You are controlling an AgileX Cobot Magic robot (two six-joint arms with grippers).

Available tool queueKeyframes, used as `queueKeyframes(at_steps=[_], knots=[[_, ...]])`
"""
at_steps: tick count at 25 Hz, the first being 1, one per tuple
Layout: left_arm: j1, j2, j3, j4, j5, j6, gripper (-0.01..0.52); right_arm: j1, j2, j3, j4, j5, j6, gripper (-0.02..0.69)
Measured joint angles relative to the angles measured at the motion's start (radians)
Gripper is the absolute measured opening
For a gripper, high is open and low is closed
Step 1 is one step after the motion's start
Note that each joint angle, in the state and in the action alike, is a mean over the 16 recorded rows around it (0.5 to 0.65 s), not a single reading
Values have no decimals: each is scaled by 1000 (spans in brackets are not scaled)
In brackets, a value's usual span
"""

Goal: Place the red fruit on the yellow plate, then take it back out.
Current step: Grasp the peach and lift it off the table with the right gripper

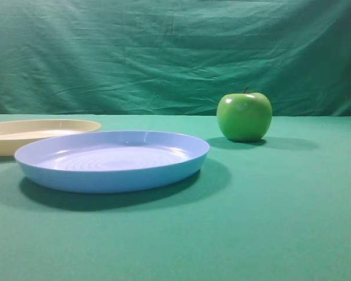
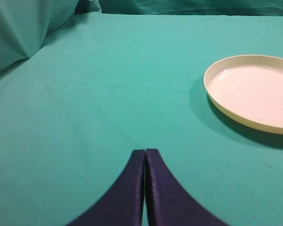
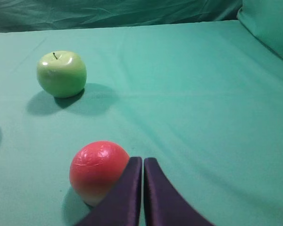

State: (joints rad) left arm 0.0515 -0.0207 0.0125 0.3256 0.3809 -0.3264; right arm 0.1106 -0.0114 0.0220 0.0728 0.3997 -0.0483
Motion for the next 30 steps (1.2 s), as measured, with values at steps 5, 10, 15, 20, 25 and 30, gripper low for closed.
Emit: queueKeyframes(at_steps=[5,10,15,20,25,30], knots=[[0,0,0,0,0,0,0,0,0,0,0,0,0,0],[0,0,0,0,0,0,0,0,0,0,0,-1,0,0],[0,0,0,0,0,0,0,0,0,1,6,-24,1,0],[0,0,0,0,0,0,0,0,0,3,38,-145,8,0],[0,0,0,0,0,0,0,0,3,-24,71,-246,15,0],[0,0,0,0,0,0,0,0,48,-111,98,-234,2,0]])
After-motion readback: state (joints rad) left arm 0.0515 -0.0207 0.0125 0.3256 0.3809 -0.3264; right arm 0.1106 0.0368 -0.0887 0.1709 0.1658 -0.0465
